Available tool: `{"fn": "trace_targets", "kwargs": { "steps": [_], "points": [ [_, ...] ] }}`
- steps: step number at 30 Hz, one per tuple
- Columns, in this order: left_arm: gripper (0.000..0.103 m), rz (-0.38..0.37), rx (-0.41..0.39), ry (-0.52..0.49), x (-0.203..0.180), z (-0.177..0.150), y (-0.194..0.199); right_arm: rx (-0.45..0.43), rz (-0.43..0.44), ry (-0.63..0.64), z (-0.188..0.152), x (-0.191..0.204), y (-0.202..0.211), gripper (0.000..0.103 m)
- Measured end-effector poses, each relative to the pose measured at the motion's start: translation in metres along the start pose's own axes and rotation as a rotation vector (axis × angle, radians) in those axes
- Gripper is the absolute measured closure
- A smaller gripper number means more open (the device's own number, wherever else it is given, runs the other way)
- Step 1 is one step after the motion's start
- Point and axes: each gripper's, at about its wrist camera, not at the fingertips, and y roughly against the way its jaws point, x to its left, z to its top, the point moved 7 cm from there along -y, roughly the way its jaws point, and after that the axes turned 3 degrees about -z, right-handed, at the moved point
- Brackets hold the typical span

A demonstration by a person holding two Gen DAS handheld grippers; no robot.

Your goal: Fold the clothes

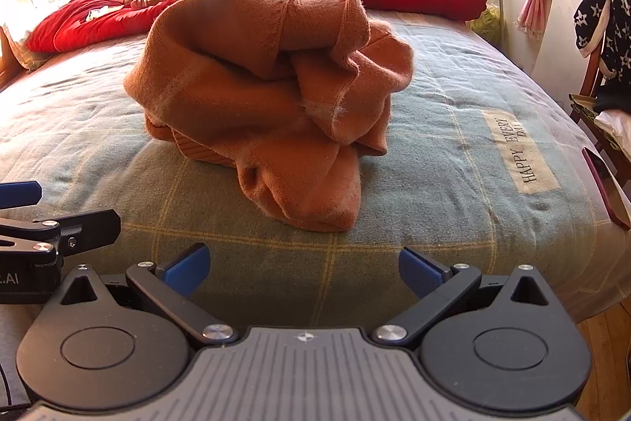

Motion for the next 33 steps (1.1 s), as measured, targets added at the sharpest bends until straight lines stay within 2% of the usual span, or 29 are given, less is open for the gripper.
{"fn": "trace_targets", "kwargs": {
  "steps": [22, 33],
  "points": [
    [0.000, 0.002, -0.006, -0.001, 0.003, 0.001, 0.002, -0.006, 0.011, 0.004, 0.000, 0.001, 0.002, 0.000],
    [0.000, 0.006, 0.019, -0.006, 0.005, 0.000, -0.011, 0.013, 0.021, 0.004, 0.000, -0.001, -0.007, 0.000]
  ]
}}
